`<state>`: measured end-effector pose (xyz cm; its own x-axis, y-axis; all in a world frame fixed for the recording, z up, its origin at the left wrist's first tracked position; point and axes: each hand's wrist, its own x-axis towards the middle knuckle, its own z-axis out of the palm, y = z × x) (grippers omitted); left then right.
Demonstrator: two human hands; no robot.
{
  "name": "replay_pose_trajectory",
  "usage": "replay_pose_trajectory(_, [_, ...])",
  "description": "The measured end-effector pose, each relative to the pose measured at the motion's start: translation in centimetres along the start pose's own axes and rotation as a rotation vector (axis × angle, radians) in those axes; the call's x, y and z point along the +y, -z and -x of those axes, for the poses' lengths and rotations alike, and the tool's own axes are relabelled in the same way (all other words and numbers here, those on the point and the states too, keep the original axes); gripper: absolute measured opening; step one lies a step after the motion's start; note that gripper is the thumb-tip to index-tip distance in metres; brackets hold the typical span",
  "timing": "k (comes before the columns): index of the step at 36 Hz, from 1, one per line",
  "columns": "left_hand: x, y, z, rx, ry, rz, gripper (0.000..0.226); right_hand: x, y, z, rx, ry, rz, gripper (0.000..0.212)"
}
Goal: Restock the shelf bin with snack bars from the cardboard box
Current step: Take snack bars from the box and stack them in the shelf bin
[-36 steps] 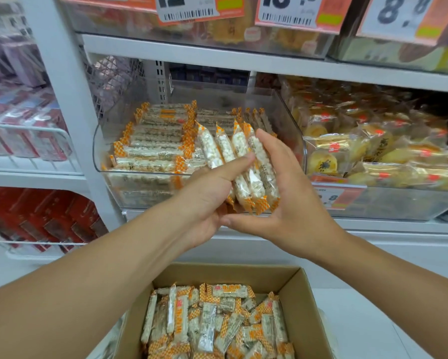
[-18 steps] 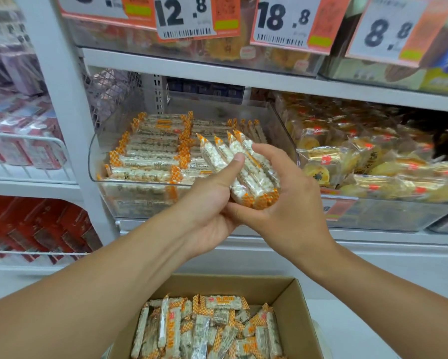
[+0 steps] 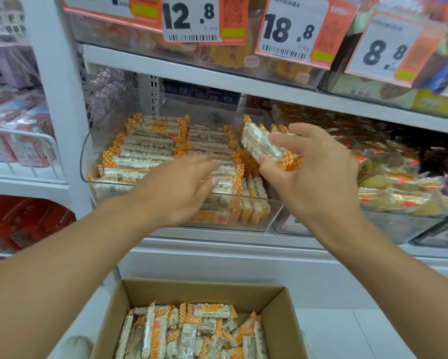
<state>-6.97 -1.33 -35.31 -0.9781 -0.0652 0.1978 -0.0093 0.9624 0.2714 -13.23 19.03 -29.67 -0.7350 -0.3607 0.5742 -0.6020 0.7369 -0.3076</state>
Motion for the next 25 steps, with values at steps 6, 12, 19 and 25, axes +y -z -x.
replay_pose_trajectory(6, [0.4,-0.6,0.0,-0.174,0.040,-0.136,0.055,-2.6,-1.1,-0.8,-0.202,0.011,0.352,0.032])
replay_pose_trajectory(12, [1.0,-0.6,0.2,-0.229,0.101,-0.138,0.057,-3.8,-4.3,-1.3,-0.240,0.061,0.492,0.017])
replay_pose_trajectory(19, [0.9,-0.5,0.2,-0.234,0.124,-0.122,0.057,-2.9,-4.7,-2.7,-0.279,0.034,0.427,0.017])
replay_pose_trajectory(25, [1.4,-0.2,-0.2,-0.267,0.153,-0.132,0.058,-3.2,-2.1,-3.1,-0.270,0.035,0.463,0.033])
